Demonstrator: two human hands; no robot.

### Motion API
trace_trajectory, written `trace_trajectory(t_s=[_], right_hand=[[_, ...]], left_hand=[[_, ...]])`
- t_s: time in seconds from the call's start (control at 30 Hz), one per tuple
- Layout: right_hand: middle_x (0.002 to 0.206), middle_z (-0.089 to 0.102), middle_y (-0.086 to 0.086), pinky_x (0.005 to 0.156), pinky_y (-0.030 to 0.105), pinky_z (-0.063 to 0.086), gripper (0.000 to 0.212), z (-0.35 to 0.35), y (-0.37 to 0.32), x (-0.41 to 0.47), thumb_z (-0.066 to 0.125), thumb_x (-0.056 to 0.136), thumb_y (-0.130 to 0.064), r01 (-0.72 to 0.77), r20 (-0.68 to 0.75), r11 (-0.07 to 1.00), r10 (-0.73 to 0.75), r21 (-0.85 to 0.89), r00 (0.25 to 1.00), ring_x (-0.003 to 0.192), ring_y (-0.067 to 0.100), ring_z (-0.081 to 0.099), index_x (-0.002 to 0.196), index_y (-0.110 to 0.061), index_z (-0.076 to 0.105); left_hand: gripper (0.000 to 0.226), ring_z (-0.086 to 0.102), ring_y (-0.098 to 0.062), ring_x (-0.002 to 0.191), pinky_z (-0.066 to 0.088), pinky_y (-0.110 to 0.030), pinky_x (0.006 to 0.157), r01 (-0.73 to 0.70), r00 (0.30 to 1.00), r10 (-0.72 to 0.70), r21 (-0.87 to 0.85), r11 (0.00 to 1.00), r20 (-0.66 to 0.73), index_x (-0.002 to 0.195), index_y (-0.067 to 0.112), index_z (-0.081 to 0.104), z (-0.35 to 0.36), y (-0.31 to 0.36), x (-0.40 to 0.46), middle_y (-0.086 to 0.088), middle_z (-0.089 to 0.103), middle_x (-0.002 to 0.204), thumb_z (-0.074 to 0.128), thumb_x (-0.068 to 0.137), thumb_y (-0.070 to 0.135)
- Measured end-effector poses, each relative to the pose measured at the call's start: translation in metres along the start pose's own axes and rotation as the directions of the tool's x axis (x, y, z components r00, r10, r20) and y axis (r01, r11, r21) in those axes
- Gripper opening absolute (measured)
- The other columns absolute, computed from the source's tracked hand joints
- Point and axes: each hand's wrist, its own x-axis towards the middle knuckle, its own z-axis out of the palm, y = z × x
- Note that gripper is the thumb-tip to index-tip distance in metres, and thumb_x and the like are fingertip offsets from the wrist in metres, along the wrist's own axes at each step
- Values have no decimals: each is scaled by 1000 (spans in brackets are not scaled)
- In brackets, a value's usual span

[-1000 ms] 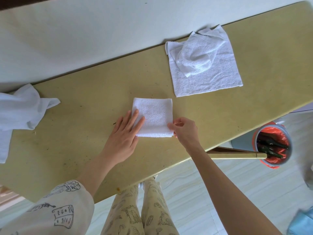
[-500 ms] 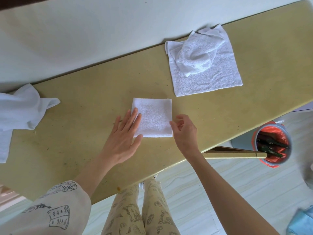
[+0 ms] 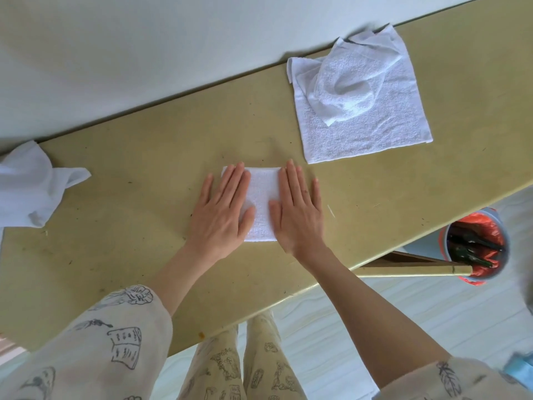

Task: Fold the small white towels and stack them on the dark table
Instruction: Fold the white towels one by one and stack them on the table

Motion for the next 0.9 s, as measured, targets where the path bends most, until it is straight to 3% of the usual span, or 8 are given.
trace_trajectory(t_s=[0.17, 0.23, 0.37, 0.4, 0.5, 0.7, 0.8, 0.9], right_hand=[[157, 9, 8, 117, 44, -2, 63, -11, -2, 2, 12, 94, -39, -5, 115, 1000, 6, -10, 993, 145, 17, 3, 148, -7, 11], [158, -2, 3, 118, 38, -7, 63, -22, 1, 0, 4, 93, -39, -11, 150, 989, -11, 145, 989, 143, 10, -9, 148, -10, -1], [150, 31, 1, 104, 13, 19, 44, -55, -1, -16, 24, 102, -22, -396, 152, 597, 416, 698, 896, 136, 11, 29, 145, -14, 27], [140, 43, 5, 100, 16, 26, 39, -60, -2, -20, 28, 101, -19, -458, 189, 539, 480, 706, 857, 127, 14, 40, 139, -12, 38], [114, 55, 10, 94, 30, 40, 25, -57, -5, -29, 42, 96, -18, -530, 297, 656, 441, 538, 847, 104, 22, 53, 115, -7, 55], [107, 58, 6, 91, 35, 41, 34, -59, -26, -24, 57, 90, -32, -565, 455, 745, 391, 354, 800, 102, 25, 53, 112, -6, 52], [66, 47, 0, 60, 31, 36, 27, -61, -29, -25, 58, 88, -30, -628, 537, 703, 405, 335, 740, 69, 23, 46, 69, -14, 48], [62, 44, 3, 55, 29, 30, 32, -65, -32, -35, 58, 85, -29, -630, 598, 701, 360, 333, 716, 65, 22, 43, 62, -11, 45]], left_hand=[[62, 17, -22, 141, 14, -48, 114, 17, 998, -19, 35, 999, 52, 144, 3, 21, -4, 0, 1, -13, 23, 153, 26, 94, 39], [61, 16, -22, 141, 15, -49, 114, 24, 997, -26, 24, 999, 78, 144, 4, 20, -8, 0, 0, -13, 23, 153, 23, 94, 39], [61, 8, -23, 144, 9, -41, 116, 64, 993, -59, -51, 997, 102, 146, 6, 16, -10, 7, -22, -12, 12, 155, 20, 96, 41], [61, 8, -24, 144, 9, -40, 116, 80, 992, -74, -59, 995, 99, 147, 6, 16, -10, 10, -31, -11, 10, 155, 20, 96, 40], [58, 12, -24, 143, 15, -42, 114, 145, 987, -140, -64, 987, 81, 146, 7, 22, -8, 20, -56, -12, 17, 154, 26, 96, 37], [57, 17, -23, 141, 19, -44, 110, 204, 973, -194, -70, 977, 125, 144, 9, 29, -13, 34, -89, -11, 24, 153, 28, 94, 38], [57, 22, -24, 140, 23, -43, 109, 237, 962, -225, -67, 969, 153, 142, 9, 32, -17, 37, -97, -10, 28, 152, 28, 93, 37], [56, 28, -24, 138, 29, -43, 111, 322, 935, -293, -134, 937, 198, 140, 10, 36, -23, 47, -104, -10, 32, 150, 29, 90, 34]])
